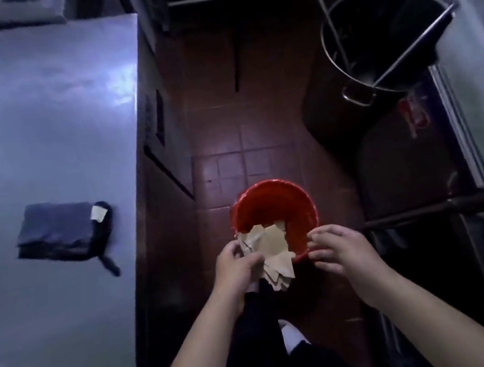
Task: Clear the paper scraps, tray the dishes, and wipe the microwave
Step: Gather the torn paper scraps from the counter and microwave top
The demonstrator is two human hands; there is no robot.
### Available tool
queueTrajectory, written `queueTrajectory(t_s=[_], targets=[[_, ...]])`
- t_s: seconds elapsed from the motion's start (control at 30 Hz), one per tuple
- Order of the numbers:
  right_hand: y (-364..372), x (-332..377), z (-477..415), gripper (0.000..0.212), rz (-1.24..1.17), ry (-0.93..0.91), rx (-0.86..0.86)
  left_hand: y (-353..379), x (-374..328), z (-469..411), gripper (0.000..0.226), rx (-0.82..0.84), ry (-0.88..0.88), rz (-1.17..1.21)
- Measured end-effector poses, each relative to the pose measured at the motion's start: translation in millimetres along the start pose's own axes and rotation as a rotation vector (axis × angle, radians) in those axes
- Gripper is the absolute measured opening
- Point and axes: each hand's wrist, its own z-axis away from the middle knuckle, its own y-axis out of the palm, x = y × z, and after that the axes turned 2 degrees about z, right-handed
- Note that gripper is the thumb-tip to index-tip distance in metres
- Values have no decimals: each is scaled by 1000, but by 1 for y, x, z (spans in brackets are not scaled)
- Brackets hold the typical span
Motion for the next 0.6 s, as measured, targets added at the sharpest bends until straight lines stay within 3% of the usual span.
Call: queueTrajectory(t_s=[0.2, 0.37, 0.47, 0.6], targets=[[-12, -16, -79, 15, -136, 88, -177, 35, 22, -144, 22, -33, -132, -262], [-13, -32, -124, 16, -242, 125, -244, 53, 42, -233, 27, -63, -223, -259], [-17, -37, -138, 15, -250, 130, -254, 58, 53, -261, 48, -27, -263, -229], [-27, -35, -136, 16, -222, 115, -262, 56, 59, -254, 47, 7, -290, -250]])
